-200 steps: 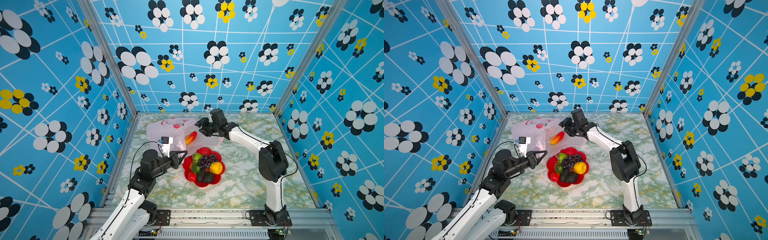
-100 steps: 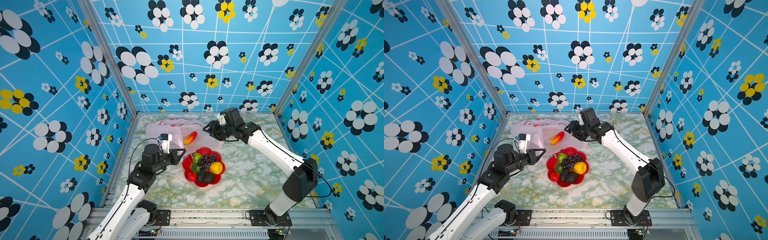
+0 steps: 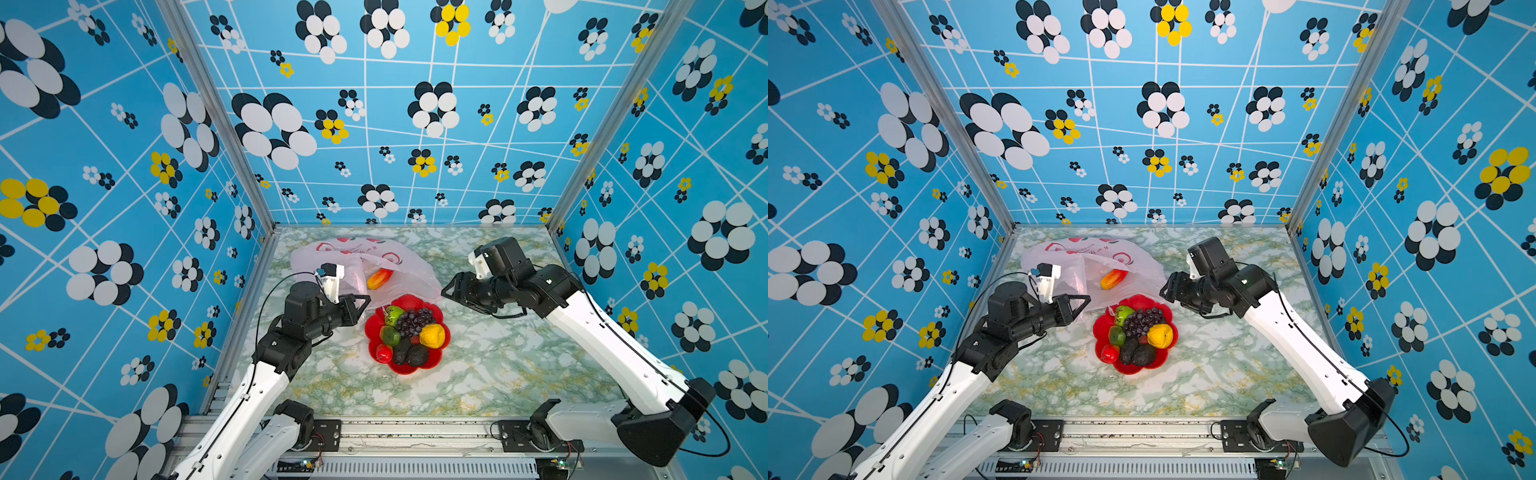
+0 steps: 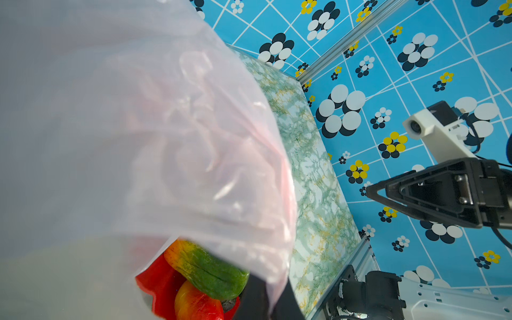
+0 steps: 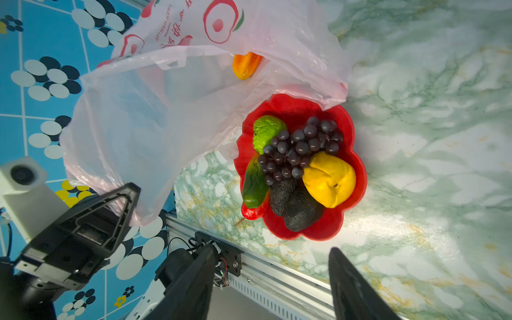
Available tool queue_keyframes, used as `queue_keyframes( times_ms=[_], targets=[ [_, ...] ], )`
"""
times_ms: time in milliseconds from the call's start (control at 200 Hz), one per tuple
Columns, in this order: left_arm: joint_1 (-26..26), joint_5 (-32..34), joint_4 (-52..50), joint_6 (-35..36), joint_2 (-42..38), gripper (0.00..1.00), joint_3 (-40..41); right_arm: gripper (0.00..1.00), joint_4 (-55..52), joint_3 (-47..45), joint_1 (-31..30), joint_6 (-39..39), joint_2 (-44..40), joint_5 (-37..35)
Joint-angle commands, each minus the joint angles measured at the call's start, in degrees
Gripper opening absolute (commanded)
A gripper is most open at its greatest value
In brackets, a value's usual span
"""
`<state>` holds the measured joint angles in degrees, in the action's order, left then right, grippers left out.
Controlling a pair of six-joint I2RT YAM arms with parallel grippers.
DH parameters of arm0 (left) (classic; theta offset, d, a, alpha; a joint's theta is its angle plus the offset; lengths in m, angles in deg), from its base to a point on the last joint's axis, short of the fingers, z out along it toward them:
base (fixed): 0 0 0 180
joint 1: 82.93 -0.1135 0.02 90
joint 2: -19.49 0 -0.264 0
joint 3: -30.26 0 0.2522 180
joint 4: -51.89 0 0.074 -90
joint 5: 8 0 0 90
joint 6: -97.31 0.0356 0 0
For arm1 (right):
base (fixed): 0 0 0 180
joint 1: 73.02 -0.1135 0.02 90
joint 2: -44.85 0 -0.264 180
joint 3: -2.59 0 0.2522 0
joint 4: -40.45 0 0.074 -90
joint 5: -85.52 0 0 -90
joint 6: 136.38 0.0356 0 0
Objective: Place the fruits into the plastic bag
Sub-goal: Pick up the fruit from the plate.
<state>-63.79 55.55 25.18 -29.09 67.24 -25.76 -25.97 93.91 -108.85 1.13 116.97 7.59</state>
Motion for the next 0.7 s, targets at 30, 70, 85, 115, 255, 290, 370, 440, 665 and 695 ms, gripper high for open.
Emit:
queue_keyframes(
  times_ms=[30,70,85,115,255,290,370,440,665,695],
  targets=[
    [0.4,0.6,-2.4,1.4,0.8,0.0,-2.4,0.7,-1.3,-4.9,-2.5,3.9,-2.7,-1.9],
    [0.5,0.4,-2.7,1.3,1.0,0.0,-2.5,0.7,-0.9,-5.8,-3.5,4.5,-2.9,-2.1],
    [0.4,0.4,-2.8,1.3,1.1,0.0,-2.6,0.71,-0.7,-6.1,-3.9,4.7,-2.8,-2.1],
    [0.5,0.2,-2.9,1.3,1.3,0.0,-2.6,0.71,-0.5,-6.7,-4.6,4.9,-2.8,-2.1],
    [0.6,0.1,-3.0,1.3,1.8,0.0,-3.0,0.72,2.2,-9.5,-7.6,7.5,-2.3,-3.1],
    [0.7,0.1,-3.0,1.3,2.0,0.0,-3.2,0.72,3.7,-10.6,-8.2,8.4,-2.2,-2.9],
    [0.9,0.1,-3.3,1.6,2.3,0.0,-3.6,0.72,6.9,-12.6,-9.4,10.4,-1.5,-2.4],
    [1.0,0.1,-3.6,1.8,2.5,0.0,-3.9,0.73,8.5,-13.1,-10.3,11.1,-0.5,-2.4],
    [1.2,-0.2,-4.4,1.3,2.5,0.0,-3.5,0.73,9.6,-12.2,-11.5,10.9,3.6,-2.1],
    [1.2,-0.3,-4.5,1.3,2.5,0.0,-3.4,0.74,9.8,-11.7,-11.7,10.8,4.4,-2.1]
  ],
)
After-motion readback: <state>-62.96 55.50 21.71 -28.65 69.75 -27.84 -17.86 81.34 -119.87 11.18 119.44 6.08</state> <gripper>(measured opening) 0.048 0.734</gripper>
